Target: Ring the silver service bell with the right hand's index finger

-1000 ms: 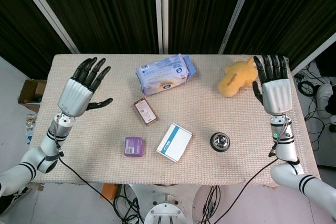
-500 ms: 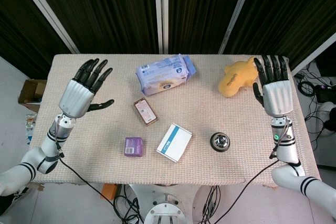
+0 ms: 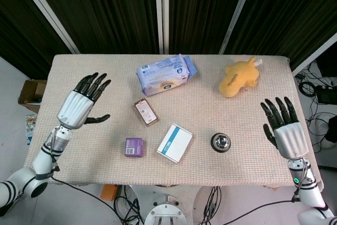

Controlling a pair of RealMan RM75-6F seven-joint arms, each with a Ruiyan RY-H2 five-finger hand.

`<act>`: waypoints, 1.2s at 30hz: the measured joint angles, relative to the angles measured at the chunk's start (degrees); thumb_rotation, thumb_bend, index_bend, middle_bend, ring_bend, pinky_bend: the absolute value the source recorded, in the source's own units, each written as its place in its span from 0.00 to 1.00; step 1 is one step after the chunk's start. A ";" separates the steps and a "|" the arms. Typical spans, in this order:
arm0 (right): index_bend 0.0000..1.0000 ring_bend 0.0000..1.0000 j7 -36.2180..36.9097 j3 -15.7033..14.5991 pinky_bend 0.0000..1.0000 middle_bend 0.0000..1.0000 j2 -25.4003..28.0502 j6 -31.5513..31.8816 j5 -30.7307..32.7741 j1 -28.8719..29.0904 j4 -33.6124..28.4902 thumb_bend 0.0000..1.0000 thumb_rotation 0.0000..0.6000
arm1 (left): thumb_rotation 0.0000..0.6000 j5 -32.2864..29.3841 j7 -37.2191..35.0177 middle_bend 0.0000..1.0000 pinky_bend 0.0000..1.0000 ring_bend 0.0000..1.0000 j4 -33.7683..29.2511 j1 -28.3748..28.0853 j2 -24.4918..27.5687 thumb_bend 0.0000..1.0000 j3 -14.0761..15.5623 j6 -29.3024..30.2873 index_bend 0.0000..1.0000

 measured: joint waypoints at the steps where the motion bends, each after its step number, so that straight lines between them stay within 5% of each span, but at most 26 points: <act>1: 0.00 0.21 -1.03 -1.04 0.12 0.28 0.54 -0.32 -0.01 -1.05 -0.68 0.44 1.00 | 0.60 -1.08 1.28 0.06 0.16 0.02 -2.12 0.82 1.11 0.05 0.78 -1.23 0.05; 2: 0.00 0.26 -2.64 -2.18 0.22 0.32 1.25 -0.97 0.02 -2.16 -1.78 0.44 1.00 | 0.58 -2.65 2.94 0.06 0.16 0.02 -4.60 1.98 2.53 0.03 1.87 -2.86 0.05; 4: 0.00 0.48 -5.22 -3.74 0.61 0.51 2.11 -1.82 -0.11 -3.75 -3.33 0.46 1.00 | 0.55 -4.78 4.98 0.06 0.16 0.02 -7.12 3.85 4.40 0.01 3.51 -4.82 0.05; 6: 0.00 0.69 -7.47 -5.49 0.84 0.74 2.61 -2.97 -0.37 -5.53 -4.69 0.53 1.00 | 0.55 -5.82 5.85 0.06 0.16 0.02 -8.38 5.70 5.28 0.01 4.96 -5.74 0.05; 8: 0.00 0.80 -8.52 -6.33 0.94 0.87 2.82 -4.79 -0.13 -6.28 -5.97 0.63 1.00 | 0.55 -5.59 5.91 0.06 0.16 0.02 -8.48 6.84 5.32 0.01 5.67 -5.72 0.05; 21: 0.00 0.85 -18.22 -8.17 0.98 0.91 2.94 -24.12 4.64 -4.31 -15.18 0.74 1.00 | 0.53 -3.51 3.81 0.06 0.16 0.02 -8.11 10.05 6.07 0.01 6.64 -5.44 0.05; 36: 0.00 0.85 -21.48 -6.06 0.98 0.91 -0.34 -28.51 3.68 -1.49 -18.09 0.74 1.00 | 0.53 -3.05 3.00 0.06 0.16 0.02 -6.97 11.29 6.22 0.01 5.43 -6.46 0.05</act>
